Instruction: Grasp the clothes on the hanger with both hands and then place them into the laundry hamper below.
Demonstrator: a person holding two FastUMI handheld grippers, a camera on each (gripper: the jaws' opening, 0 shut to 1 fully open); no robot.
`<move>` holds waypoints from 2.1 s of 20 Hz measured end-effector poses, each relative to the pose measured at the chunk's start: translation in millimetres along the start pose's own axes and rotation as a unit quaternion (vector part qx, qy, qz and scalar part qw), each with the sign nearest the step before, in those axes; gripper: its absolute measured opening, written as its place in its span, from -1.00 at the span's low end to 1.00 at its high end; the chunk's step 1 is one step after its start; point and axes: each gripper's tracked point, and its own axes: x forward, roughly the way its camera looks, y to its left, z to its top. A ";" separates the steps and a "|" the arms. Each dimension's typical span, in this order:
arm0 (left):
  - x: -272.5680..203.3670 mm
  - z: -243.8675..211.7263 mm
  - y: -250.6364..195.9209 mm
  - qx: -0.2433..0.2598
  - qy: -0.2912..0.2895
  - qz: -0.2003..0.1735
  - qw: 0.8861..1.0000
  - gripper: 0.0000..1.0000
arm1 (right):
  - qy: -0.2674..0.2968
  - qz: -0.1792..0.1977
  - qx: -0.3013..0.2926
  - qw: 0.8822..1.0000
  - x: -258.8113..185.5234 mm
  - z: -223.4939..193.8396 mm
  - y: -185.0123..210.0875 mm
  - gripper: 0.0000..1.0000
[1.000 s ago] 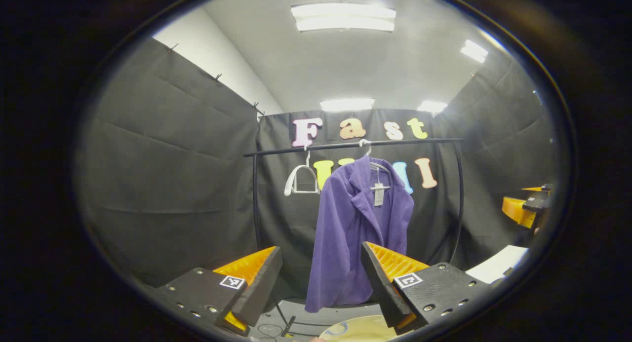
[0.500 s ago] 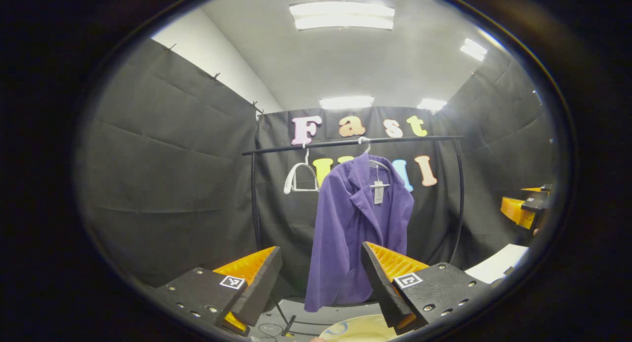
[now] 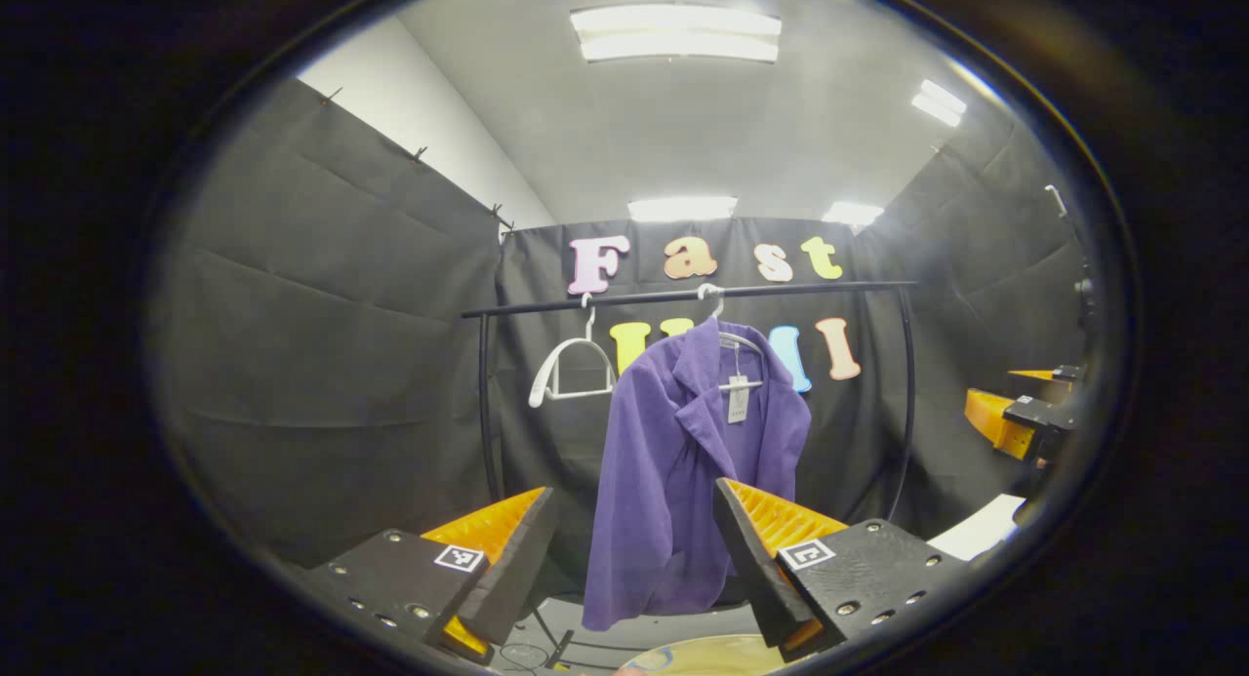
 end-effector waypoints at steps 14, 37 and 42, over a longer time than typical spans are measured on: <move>105.9 36.2 -70.1 0.000 -0.024 -0.002 1.000 0.97 | -0.029 0.078 0.016 0.996 111.2 21.5 18.1 0.88; 277.3 -36.8 -107.1 0.046 0.041 0.067 0.996 0.85 | 0.013 0.208 0.094 0.973 268.7 -28.0 94.7 0.88; 300.3 -49.2 -104.2 0.070 0.051 0.105 0.991 0.96 | 0.040 0.234 0.094 0.967 296.5 -50.1 114.8 0.89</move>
